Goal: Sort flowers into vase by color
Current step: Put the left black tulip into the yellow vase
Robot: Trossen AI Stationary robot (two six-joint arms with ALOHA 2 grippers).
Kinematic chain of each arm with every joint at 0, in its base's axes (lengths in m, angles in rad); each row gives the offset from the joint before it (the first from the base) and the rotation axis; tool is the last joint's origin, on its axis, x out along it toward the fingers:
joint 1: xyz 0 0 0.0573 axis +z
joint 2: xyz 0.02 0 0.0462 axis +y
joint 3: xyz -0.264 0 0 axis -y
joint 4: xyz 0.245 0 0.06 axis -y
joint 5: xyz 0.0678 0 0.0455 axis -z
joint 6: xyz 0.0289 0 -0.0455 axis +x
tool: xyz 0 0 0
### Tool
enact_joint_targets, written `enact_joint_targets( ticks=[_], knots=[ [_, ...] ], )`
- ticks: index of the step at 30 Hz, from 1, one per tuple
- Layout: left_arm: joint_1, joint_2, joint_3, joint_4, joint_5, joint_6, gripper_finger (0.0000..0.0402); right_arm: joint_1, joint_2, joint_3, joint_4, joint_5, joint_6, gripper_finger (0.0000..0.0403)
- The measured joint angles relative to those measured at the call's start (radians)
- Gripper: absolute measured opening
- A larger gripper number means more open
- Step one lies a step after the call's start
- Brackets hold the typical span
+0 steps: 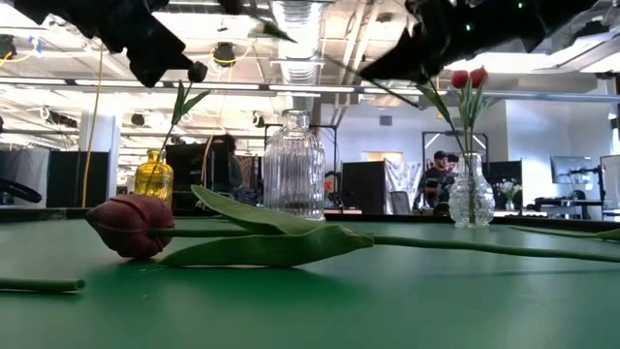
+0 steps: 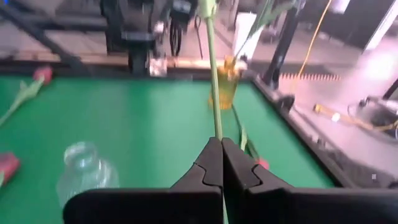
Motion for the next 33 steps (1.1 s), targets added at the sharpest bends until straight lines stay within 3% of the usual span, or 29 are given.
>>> enact_joint_targets(
  ticks=[3,8,12,19,25,33],
  knots=[
    [-0.023,0.016,-0.02,0.127,-0.033,-0.003,0.0139,-0.001,-0.004,0.0,0.085,-0.033,-0.015,0.0018],
    [-0.074,0.091,-0.162,0.618,-0.027,0.016,0.0139,0.0,0.0,0.0,0.216,-0.14,-0.029,0.0018],
    [-0.103,0.213,-0.235,0.98,-0.07,0.03,0.0139,0.0,0.001,0.0,0.273,-0.183,-0.028,0.0018],
    [-0.146,0.49,-0.207,1.346,-0.099,0.125,0.0139,0.003,0.001,0.0,0.296,-0.186,-0.013,0.0018],
    [-0.143,0.693,-0.085,1.464,-0.204,0.149,0.0139,0.005,0.001,0.0,0.3,-0.196,0.009,0.0018],
    [-0.126,0.86,0.099,1.456,-0.206,0.175,0.0139,0.037,0.001,0.001,0.291,-0.198,0.001,0.0018]
  ],
)
